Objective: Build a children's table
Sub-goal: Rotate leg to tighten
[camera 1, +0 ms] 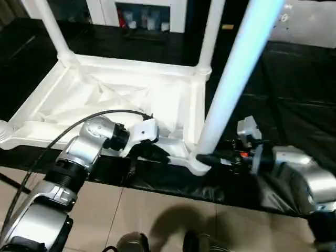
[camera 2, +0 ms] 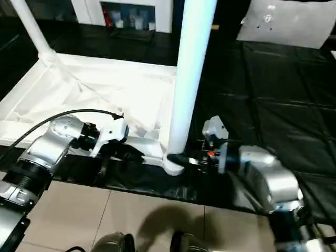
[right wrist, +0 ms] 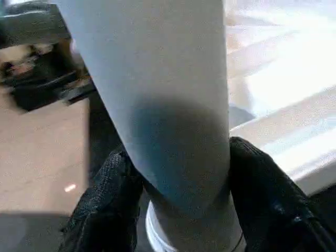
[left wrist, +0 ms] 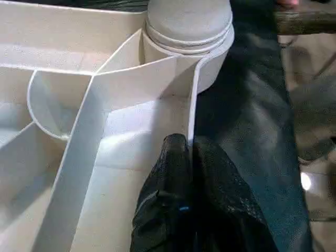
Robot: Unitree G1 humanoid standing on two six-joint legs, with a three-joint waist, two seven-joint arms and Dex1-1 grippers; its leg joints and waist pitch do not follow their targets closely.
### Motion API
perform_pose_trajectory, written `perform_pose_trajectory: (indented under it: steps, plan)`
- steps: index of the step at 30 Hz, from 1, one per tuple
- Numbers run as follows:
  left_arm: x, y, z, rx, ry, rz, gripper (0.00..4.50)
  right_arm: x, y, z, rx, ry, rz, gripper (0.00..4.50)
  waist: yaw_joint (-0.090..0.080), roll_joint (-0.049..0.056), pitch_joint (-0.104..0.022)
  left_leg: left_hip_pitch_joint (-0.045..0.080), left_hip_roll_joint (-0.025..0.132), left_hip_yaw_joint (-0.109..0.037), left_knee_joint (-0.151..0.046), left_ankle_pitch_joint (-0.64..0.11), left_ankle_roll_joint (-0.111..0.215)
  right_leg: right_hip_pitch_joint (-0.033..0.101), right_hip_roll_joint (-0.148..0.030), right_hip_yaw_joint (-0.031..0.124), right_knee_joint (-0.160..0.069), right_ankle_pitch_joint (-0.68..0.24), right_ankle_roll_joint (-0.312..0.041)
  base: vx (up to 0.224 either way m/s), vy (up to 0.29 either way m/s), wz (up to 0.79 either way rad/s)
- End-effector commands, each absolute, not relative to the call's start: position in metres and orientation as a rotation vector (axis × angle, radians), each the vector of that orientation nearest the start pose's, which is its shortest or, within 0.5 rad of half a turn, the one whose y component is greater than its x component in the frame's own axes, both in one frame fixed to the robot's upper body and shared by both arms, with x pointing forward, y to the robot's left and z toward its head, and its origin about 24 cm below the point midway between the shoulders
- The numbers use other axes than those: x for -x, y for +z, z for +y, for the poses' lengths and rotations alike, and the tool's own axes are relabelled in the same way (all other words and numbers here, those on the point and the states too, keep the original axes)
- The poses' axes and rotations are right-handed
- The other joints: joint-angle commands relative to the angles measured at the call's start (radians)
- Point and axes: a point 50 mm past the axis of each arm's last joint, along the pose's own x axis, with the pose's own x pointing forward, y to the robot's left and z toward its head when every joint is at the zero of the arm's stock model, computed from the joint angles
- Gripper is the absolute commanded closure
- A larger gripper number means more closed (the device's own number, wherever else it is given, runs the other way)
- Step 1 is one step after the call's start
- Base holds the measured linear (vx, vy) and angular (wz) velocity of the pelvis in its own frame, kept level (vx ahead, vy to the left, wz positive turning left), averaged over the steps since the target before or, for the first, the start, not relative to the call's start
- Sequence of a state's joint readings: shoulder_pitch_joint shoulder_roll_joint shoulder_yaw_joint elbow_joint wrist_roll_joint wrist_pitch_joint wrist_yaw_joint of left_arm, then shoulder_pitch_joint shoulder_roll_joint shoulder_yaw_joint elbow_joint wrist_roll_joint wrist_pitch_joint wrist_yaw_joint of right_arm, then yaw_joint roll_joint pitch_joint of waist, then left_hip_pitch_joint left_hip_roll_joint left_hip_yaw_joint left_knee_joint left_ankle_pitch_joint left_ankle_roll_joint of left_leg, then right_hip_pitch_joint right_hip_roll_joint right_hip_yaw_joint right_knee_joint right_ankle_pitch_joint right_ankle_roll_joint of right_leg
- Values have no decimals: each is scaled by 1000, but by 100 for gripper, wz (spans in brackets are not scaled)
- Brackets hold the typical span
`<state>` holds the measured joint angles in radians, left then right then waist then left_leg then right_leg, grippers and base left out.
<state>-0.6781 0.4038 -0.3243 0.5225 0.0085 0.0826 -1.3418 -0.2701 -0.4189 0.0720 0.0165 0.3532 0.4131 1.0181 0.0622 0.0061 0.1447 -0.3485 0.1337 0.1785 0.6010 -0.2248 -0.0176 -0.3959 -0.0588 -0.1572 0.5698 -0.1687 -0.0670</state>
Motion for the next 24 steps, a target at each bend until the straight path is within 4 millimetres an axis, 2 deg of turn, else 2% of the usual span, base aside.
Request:
perform_pose_trajectory:
  steps: [1, 2, 3, 4, 7, 11, 12, 14, 15, 16, 20, 22, 24]
  plan:
    - [-323, 88, 101, -489, -1457, 326, 450, -269, 75, -135, -58, 1123, 259, 244, -8, -14, -63, 9, 102, -55, -79, -145, 56, 57, -141, 86, -126, -586, 9, 0, 0, 0]
    - [-324, 88, 99, -481, -1443, 326, 450, -269, 75, -134, -66, 1098, 255, 244, -9, -6, -64, 8, 109, -60, -82, -133, 63, 59, -141, 85, -121, -532, -2, 0, 0, 0]
    - [-325, 89, 98, -477, -1427, 326, 450, -269, 75, -133, -73, 1072, 253, 245, -14, -7, -65, 4, 112, -63, -83, -130, 67, 60, -140, 85, -118, -505, -10, 0, 0, 0]
    - [-328, 90, 94, -471, -1383, 328, 450, -271, 73, -129, -83, 1005, 248, 246, -20, -3, -67, 6, 120, -64, -85, -136, 69, 55, -145, 91, -111, -445, -42, 0, 0, 0]
    - [-333, 92, 89, -456, -1310, 330, 450, -275, 70, -124, -91, 897, 240, 246, -29, -7, -68, 2, 116, -62, -82, -119, 69, 60, -149, 97, -103, -402, -80, 0, 0, 0]
    - [-341, 95, 85, -445, -1203, 321, 450, -280, 68, -115, -110, 777, 235, 249, -30, -10, -68, 0, 112, -58, -80, -93, 86, 60, -146, 98, -100, -382, -88, 0, 0, 0]
    - [-344, 97, 84, -444, -1161, 315, 450, -282, 67, -110, -117, 735, 232, 249, -29, -6, -67, 1, 113, -58, -80, -91, 84, 58, -146, 98, -99, -383, -90, 0, 0, 0]
    - [-349, 99, 83, -441, -1103, 310, 450, -287, 67, -102, -135, 664, 224, 249, -33, -11, -71, 1, 111, -58, -80, -86, 80, 58, -145, 97, -101, -386, -89, 0, 0, 0]
    - [-349, 100, 82, -441, -1096, 309, 450, -287, 67, -101, -138, 655, 223, 249, -34, -10, -73, -4, 109, -58, -79, -64, 81, 61, -146, 98, -95, -365, -91, 0, 0, 0]
    - [-351, 101, 81, -437, -1061, 305, 450, -292, 68, -95, -155, 595, 216, 249, -33, -6, -74, -4, 111, -58, -78, -52, 88, 61, -147, 100, -93, -341, -96, 0, 0, 0]
    - [-357, 105, 75, -438, -943, 287, 450, -306, 72, -72, -177, 425, 209, 249, -43, -2, -80, -4, 115, -60, -78, -35, 83, 60, -147, 102, -79, -256, -131, 0, 0, 0]
    - [-359, 107, 70, -428, -879, 272, 450, -310, 73, -63, -163, 353, 206, 249, -52, 0, -75, -4, 116, -58, -80, -51, 77, 57, -145, 103, -81, -248, -146, 0, 0, 0]
    - [-359, 108, 65, -409, -856, 267, 450, -312, 73, -58, -156, 309, 202, 250, -52, 2, -76, -4, 116, -57, -79, -51, 79, 60, -146, 105, -77, -229, -150, 0, 0, 0]
